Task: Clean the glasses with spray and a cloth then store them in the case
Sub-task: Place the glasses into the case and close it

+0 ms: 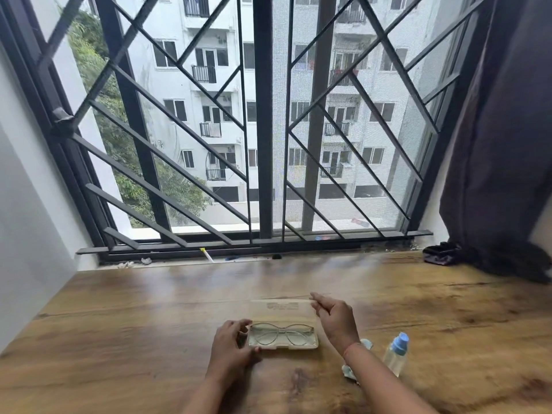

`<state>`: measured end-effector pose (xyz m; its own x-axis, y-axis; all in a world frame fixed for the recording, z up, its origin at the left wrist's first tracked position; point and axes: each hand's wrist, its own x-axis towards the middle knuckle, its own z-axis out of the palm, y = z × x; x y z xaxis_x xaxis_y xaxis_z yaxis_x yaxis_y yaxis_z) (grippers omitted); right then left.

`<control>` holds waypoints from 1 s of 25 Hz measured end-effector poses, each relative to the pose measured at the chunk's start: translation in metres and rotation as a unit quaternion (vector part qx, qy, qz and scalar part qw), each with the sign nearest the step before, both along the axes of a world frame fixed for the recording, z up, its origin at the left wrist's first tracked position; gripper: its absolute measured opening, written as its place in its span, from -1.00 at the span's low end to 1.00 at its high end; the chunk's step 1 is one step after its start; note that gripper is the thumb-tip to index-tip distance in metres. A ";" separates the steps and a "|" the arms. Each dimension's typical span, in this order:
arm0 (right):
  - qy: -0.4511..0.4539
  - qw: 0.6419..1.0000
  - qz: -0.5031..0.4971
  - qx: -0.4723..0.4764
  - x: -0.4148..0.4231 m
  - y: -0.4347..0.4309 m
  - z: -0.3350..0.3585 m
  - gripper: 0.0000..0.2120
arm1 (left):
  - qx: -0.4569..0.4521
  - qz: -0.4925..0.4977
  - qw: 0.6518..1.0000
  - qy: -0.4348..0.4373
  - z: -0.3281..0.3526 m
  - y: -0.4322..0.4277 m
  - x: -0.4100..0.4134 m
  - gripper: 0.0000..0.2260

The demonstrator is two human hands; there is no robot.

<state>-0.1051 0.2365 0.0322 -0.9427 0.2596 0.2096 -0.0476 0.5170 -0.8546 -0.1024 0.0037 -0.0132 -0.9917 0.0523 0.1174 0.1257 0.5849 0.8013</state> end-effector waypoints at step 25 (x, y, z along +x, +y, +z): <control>-0.156 0.962 0.214 -0.069 -0.073 -0.044 -0.068 -0.34 | 0.044 0.168 0.984 -0.041 0.003 -0.018 0.021 -0.46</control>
